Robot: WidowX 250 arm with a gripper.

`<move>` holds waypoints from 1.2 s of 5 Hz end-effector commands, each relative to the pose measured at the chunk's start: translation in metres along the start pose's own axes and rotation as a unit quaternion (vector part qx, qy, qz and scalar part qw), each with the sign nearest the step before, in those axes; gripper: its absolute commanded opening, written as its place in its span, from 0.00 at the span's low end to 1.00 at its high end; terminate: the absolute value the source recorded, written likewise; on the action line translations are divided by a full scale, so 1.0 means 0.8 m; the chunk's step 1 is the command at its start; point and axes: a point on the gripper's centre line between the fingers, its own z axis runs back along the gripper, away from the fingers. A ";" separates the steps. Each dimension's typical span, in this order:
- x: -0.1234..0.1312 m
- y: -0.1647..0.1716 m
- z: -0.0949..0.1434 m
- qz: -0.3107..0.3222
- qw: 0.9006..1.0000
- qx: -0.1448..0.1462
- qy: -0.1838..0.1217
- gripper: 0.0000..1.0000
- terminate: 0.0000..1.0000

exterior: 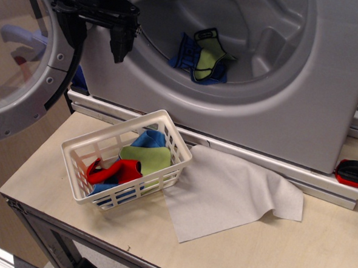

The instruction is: Take clothes out of laundry machine

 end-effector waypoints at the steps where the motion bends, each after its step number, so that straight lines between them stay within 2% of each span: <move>1: 0.000 0.000 0.000 0.000 1.000 0.000 0.000 1.00 0.00; 3: 0.055 -0.041 -0.010 -0.016 0.998 -0.002 -0.056 1.00 0.00; 4: 0.080 -0.067 -0.012 -0.044 0.994 -0.030 -0.098 1.00 0.00; 5: 0.094 -0.094 -0.013 -0.043 0.987 -0.038 -0.147 1.00 0.00; 6: 0.110 -0.108 -0.028 -0.041 0.980 -0.045 -0.192 1.00 0.00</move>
